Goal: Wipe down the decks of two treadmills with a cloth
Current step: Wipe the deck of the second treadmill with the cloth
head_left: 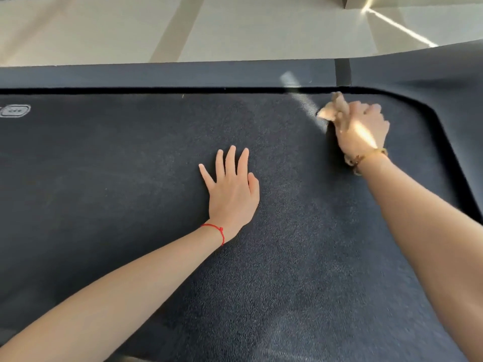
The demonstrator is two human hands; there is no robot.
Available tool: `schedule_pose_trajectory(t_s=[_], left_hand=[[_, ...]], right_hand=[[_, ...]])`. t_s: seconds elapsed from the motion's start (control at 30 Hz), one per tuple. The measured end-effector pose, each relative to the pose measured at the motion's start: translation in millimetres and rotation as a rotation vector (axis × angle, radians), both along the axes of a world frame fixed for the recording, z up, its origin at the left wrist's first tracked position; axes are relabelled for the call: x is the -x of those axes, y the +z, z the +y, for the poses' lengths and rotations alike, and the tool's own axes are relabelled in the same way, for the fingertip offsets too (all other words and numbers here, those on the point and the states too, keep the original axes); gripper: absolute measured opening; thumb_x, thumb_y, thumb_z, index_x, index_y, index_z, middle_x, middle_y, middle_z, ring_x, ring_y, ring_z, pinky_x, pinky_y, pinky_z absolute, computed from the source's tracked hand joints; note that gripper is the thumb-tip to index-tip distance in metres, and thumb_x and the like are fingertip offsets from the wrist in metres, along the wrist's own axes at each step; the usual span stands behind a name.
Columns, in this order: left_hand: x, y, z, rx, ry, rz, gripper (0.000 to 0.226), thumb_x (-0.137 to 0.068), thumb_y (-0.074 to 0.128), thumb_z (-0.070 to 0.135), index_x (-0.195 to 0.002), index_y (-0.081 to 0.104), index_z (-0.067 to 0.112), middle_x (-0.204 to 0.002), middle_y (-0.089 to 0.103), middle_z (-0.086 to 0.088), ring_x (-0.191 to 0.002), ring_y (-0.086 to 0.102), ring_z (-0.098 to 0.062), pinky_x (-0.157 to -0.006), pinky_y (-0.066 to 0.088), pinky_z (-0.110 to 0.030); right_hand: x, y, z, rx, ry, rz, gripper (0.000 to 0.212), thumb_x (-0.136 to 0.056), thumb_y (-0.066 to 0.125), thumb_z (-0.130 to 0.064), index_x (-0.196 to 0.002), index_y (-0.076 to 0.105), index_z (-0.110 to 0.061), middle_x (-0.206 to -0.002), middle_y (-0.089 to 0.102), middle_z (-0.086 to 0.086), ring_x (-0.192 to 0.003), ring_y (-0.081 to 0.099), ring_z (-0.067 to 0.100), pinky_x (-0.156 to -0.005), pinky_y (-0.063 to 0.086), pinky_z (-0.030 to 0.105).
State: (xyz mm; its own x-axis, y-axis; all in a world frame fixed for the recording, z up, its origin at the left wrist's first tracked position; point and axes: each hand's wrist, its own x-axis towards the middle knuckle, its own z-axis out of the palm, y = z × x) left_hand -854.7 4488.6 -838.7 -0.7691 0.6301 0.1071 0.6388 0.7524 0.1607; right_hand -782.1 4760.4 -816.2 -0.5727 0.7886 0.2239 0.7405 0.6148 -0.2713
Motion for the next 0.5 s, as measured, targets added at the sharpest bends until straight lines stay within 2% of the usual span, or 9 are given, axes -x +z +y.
schedule_pose_trajectory(t_s=[0.07,0.17,0.23,0.37,0.5], left_hand=[[0,0,-1,0.010,0.002,0.003,0.058,-0.098,0.018,0.037,-0.156,0.020,0.026,-0.163,0.018,-0.001,-0.152,0.009,-0.025,-0.117,0.009,-0.066],[2,-1,-2,0.017,-0.006,0.016,0.058,-0.099,0.020,0.038,-0.156,0.020,0.027,-0.163,0.018,0.000,-0.152,0.009,-0.024,-0.117,0.009,-0.064],[5,-1,-3,0.020,-0.008,0.026,0.057,-0.099,0.020,0.039,-0.156,0.020,0.028,-0.163,0.018,0.001,-0.152,0.010,-0.023,-0.118,0.009,-0.063],[9,-1,-3,0.003,0.002,0.016,0.056,-0.099,0.025,0.040,-0.154,0.023,0.031,-0.162,0.020,0.003,-0.151,0.012,-0.021,-0.118,0.010,-0.063],[9,-1,-2,-0.017,0.003,0.009,0.057,-0.097,0.023,0.041,-0.152,0.026,0.031,-0.161,0.023,0.002,-0.150,0.015,-0.021,-0.118,0.010,-0.064]], right_hand=[[36,-1,-30,-0.025,0.148,-0.007,0.035,-0.094,0.044,-0.018,-0.126,0.049,-0.004,-0.122,0.051,0.026,-0.107,0.051,0.043,-0.088,0.040,0.047],[73,-4,-68,-0.080,0.403,-0.054,0.033,-0.099,0.041,-0.026,-0.127,0.050,-0.012,-0.121,0.052,0.017,-0.107,0.052,0.036,-0.085,0.040,0.044],[78,-6,-67,-0.090,0.464,-0.035,0.032,-0.101,0.041,-0.031,-0.126,0.050,-0.013,-0.116,0.052,0.017,-0.102,0.054,0.036,-0.084,0.039,0.044],[56,-5,-13,-0.100,0.409,-0.051,0.035,-0.098,0.047,-0.035,-0.126,0.050,-0.013,-0.112,0.051,0.024,-0.099,0.053,0.040,-0.088,0.041,0.048],[7,0,50,-0.105,0.171,-0.048,0.039,-0.090,0.060,-0.031,-0.119,0.052,-0.006,-0.107,0.052,0.033,-0.093,0.055,0.050,-0.084,0.041,0.054]])
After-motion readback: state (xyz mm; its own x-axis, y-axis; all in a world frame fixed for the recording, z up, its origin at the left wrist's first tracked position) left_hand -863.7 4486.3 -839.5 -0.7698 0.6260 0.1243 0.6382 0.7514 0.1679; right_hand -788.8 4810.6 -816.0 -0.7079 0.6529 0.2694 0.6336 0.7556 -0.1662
